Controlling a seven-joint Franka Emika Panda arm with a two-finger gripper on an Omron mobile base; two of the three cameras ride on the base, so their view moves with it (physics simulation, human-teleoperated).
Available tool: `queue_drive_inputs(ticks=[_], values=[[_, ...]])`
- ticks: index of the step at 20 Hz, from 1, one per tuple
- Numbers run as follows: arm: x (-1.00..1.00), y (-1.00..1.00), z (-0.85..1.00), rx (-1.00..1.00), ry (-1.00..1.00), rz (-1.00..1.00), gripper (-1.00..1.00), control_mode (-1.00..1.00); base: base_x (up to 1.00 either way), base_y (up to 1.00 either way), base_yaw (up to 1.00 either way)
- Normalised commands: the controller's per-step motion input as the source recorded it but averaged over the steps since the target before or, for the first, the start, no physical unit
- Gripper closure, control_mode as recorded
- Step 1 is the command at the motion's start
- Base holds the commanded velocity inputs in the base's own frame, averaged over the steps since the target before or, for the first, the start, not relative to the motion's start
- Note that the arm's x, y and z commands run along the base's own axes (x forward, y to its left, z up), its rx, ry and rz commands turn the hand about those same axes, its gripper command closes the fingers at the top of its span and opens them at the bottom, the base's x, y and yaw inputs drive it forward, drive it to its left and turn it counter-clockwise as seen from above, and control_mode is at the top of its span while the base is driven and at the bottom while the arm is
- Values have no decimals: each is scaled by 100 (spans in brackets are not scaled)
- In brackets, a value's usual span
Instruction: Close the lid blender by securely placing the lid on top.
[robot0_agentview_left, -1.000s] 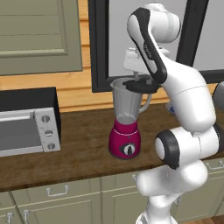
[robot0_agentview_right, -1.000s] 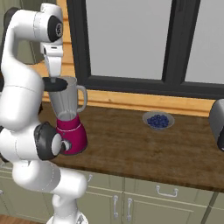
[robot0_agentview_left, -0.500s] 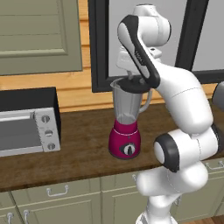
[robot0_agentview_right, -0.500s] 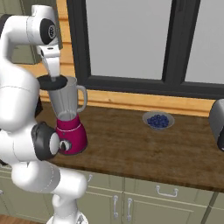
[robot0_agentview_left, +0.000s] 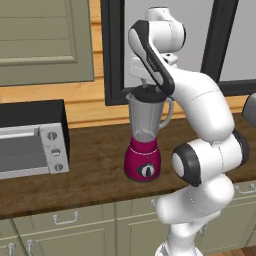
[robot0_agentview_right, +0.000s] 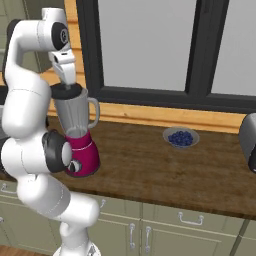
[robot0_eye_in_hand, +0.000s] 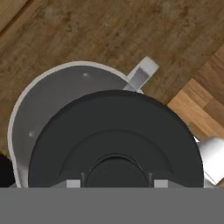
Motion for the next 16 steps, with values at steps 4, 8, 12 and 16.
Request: queue_drive_inputs(ticks=[4, 8, 12, 16], values=[[26, 0, -9, -8, -4, 4, 100, -100, 0, 0, 0], [13, 0, -18, -5, -2, 3, 100, -100, 0, 0, 0], [16, 0, -23, -2, -1, 3, 100, -100, 0, 0, 0], [21, 0, -18, 0, 0, 3, 100, -100, 0, 0, 0]])
